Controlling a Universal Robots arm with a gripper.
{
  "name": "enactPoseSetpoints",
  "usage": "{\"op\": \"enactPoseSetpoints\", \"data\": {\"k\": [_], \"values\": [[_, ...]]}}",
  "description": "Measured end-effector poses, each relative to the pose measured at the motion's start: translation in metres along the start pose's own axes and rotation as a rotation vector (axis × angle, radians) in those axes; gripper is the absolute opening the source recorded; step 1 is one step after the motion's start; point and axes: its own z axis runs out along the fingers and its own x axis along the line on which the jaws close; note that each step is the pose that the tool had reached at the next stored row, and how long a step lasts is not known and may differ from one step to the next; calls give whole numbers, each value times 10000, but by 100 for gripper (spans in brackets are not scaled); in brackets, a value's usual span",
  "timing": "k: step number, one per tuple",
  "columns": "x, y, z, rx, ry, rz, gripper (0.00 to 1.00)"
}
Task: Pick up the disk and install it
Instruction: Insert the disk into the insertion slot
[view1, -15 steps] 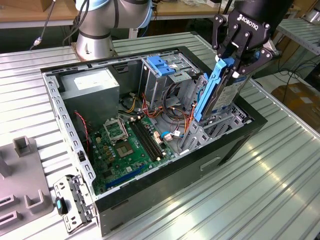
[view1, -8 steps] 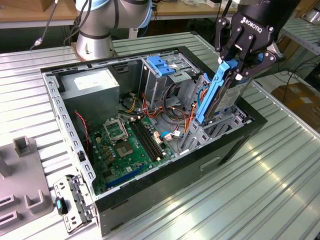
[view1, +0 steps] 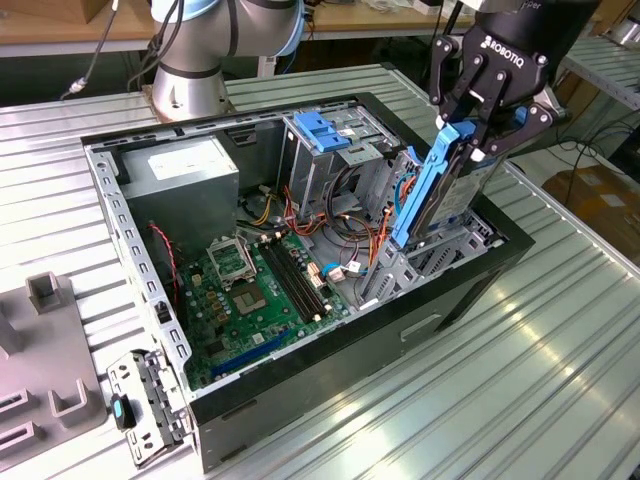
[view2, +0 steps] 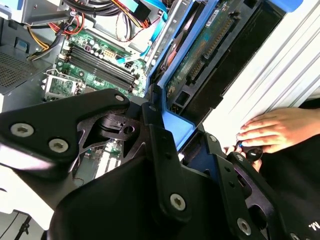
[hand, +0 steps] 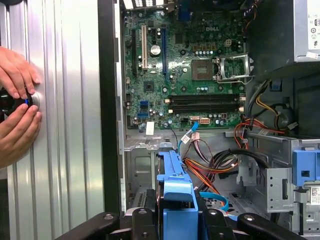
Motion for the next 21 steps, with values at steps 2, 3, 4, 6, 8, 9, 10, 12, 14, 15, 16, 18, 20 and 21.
{"op": "enactPoseSetpoints", "data": {"k": [2,3,4,6,8,9,10,12,14,15,16,18,20,21], "values": [[1,0,7,0,0,0,37],[2,-1,11,0,0,-1,37],[3,-1,14,0,0,0,37],[5,-1,21,0,1,0,37],[5,-1,24,0,-3,0,37],[6,-1,26,0,-24,0,37],[6,0,27,-1,-45,1,37],[9,-1,26,-2,-69,1,37],[15,-1,27,-2,-71,1,37],[18,-1,27,-2,-71,1,37],[19,-1,27,-2,-75,1,37],[23,-1,29,-3,-103,1,37],[26,-1,30,-4,-136,2,37],[27,-1,31,-4,-148,2,37]]}}
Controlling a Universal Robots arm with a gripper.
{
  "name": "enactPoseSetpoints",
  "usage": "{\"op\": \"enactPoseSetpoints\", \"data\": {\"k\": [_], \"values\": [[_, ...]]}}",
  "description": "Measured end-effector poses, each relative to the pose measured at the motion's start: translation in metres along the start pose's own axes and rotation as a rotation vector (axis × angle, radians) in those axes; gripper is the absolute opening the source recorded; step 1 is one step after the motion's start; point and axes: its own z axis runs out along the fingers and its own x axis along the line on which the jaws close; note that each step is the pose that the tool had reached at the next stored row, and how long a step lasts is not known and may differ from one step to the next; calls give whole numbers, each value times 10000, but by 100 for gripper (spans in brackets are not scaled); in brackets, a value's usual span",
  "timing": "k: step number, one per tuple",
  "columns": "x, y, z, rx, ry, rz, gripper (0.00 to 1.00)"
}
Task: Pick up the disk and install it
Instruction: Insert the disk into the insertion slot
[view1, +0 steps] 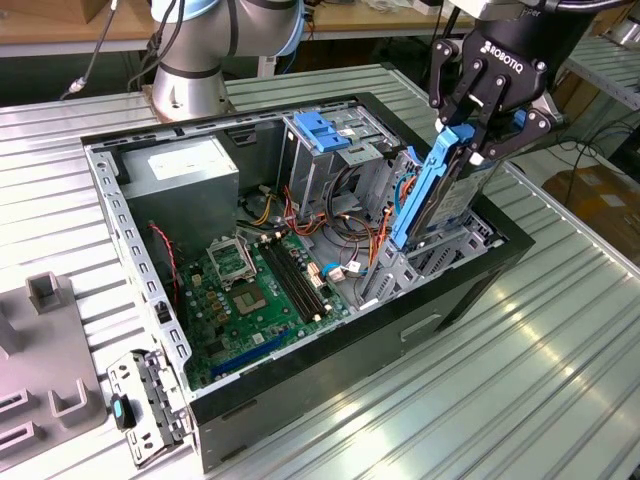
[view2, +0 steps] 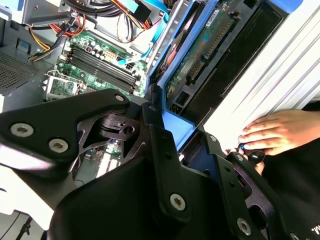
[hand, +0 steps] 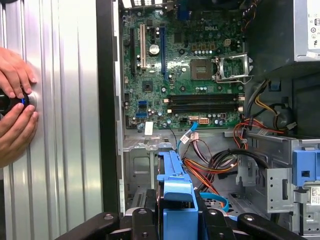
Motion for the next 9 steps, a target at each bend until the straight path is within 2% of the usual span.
{"op": "enactPoseSetpoints", "data": {"k": [4,9], "values": [[12,0,8,-1,-30,0,37],[24,-2,17,-2,-29,1,37]]}}
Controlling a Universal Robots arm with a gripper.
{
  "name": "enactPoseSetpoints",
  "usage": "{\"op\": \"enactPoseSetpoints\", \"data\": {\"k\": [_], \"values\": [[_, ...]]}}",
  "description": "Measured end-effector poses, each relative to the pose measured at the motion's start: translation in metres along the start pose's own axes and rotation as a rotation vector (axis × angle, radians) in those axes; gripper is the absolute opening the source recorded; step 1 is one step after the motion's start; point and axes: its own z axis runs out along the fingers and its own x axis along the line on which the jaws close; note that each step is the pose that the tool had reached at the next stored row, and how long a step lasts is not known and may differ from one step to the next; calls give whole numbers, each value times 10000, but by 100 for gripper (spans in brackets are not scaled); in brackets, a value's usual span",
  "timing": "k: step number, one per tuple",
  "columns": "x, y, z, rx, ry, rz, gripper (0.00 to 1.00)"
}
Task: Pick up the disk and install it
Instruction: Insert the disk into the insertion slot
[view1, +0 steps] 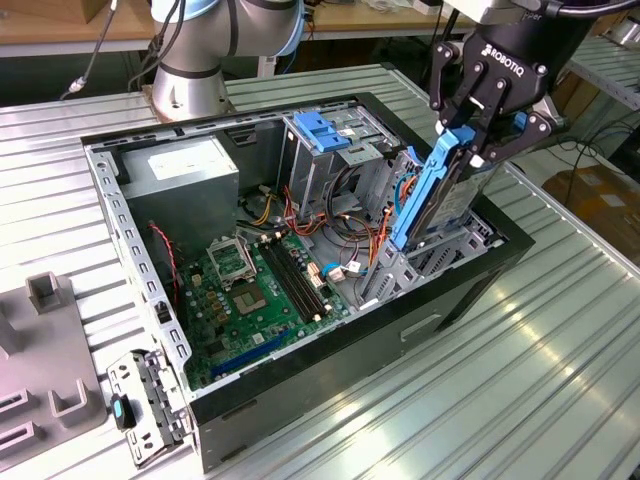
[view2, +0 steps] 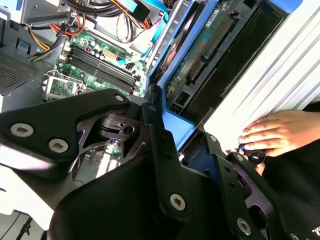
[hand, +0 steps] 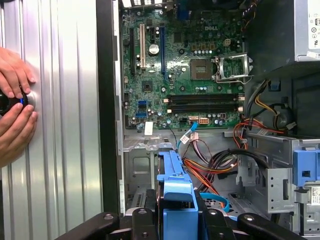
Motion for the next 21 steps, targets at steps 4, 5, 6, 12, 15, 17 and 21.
{"op": "enactPoseSetpoints", "data": {"k": [4,5,6,12,15,17,21], "values": [[11,-3,10,0,-1,0,37],[14,-3,12,1,-1,0,37],[16,-4,14,0,-1,0,37],[27,-8,22,0,-2,0,37],[33,-9,27,0,-1,0,37],[36,-9,30,0,-1,0,37],[38,-10,35,0,-3,0,37]]}}
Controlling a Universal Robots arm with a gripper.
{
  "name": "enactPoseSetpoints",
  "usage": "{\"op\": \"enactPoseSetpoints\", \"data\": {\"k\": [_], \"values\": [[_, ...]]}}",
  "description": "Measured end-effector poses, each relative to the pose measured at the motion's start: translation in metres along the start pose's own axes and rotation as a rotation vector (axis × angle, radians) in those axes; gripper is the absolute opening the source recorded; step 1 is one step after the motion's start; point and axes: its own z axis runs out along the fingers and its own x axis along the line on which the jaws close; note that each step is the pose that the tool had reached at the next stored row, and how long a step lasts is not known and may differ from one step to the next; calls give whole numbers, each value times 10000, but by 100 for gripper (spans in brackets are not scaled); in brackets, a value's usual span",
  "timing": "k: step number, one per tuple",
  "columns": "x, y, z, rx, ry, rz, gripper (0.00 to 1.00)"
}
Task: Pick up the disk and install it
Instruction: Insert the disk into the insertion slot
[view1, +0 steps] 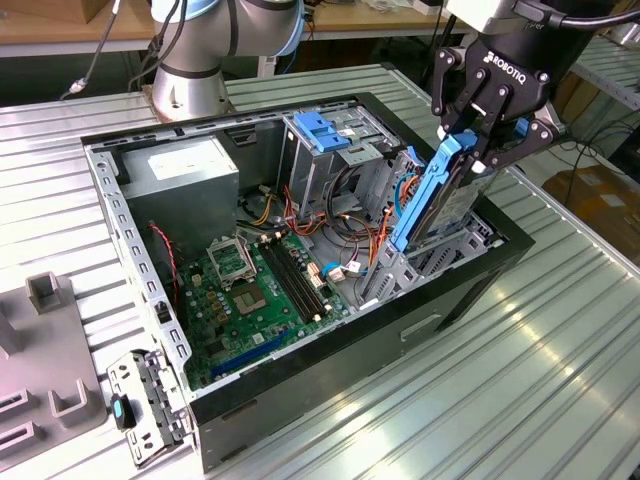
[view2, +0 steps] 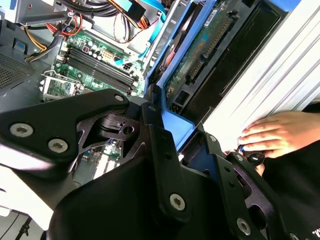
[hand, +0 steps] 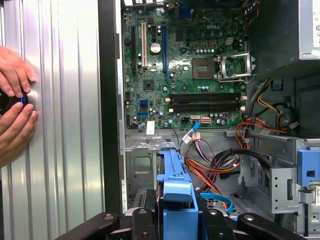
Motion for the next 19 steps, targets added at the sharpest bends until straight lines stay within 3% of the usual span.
{"op": "enactPoseSetpoints", "data": {"k": [7,9,15,16,19], "values": [[1,0,-1,0,3,0,37],[1,0,0,0,-1,0,45],[5,-2,22,0,-16,0,45],[7,-2,40,0,-15,1,43],[27,-2,118,0,-14,1,24]]}}
